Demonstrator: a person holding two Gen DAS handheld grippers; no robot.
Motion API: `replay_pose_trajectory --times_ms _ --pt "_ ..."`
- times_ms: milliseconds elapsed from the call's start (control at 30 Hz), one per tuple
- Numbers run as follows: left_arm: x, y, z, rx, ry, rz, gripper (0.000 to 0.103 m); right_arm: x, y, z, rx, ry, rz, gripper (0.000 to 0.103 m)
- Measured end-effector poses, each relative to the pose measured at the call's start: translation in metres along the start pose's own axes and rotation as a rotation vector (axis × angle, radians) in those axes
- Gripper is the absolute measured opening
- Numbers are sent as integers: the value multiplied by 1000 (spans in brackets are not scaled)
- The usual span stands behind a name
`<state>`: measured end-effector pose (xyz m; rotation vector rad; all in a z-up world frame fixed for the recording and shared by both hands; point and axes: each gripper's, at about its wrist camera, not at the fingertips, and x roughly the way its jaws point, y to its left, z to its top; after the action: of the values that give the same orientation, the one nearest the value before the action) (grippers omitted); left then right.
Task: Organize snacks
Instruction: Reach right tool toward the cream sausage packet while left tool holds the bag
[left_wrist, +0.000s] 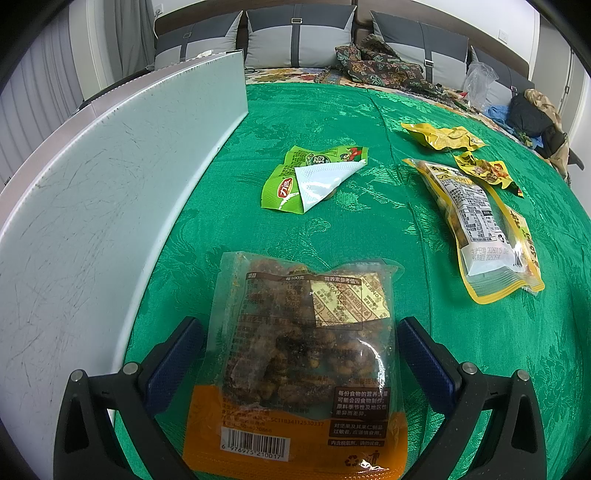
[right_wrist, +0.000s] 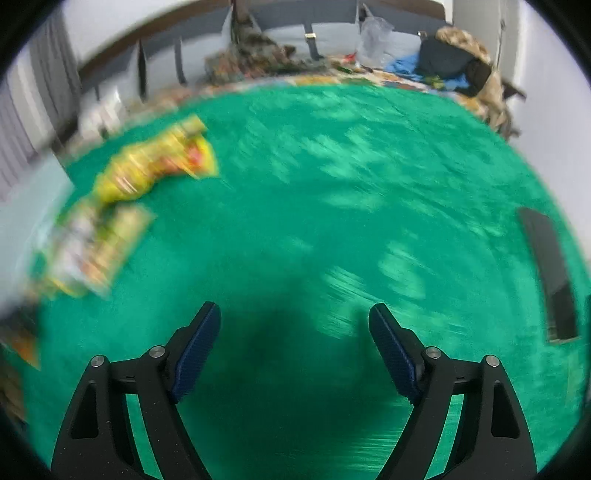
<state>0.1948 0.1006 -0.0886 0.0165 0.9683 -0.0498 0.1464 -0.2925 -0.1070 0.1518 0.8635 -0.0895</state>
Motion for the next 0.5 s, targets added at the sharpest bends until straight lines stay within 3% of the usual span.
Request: replay_pose_trajectory --times_ms 67,167,333,500 --pt "0 0 0 0 0 0 103 6 30 17 20 26 97 85" --pt "0 0 0 0 0 0 103 34 72 39 25 115 176 85" --pt "0 0 0 0 -1 -1 103 70 103 54 100 154 147 83" --pt "0 0 -1 -1 -1 0 103 76 114 54 97 172 146 83"
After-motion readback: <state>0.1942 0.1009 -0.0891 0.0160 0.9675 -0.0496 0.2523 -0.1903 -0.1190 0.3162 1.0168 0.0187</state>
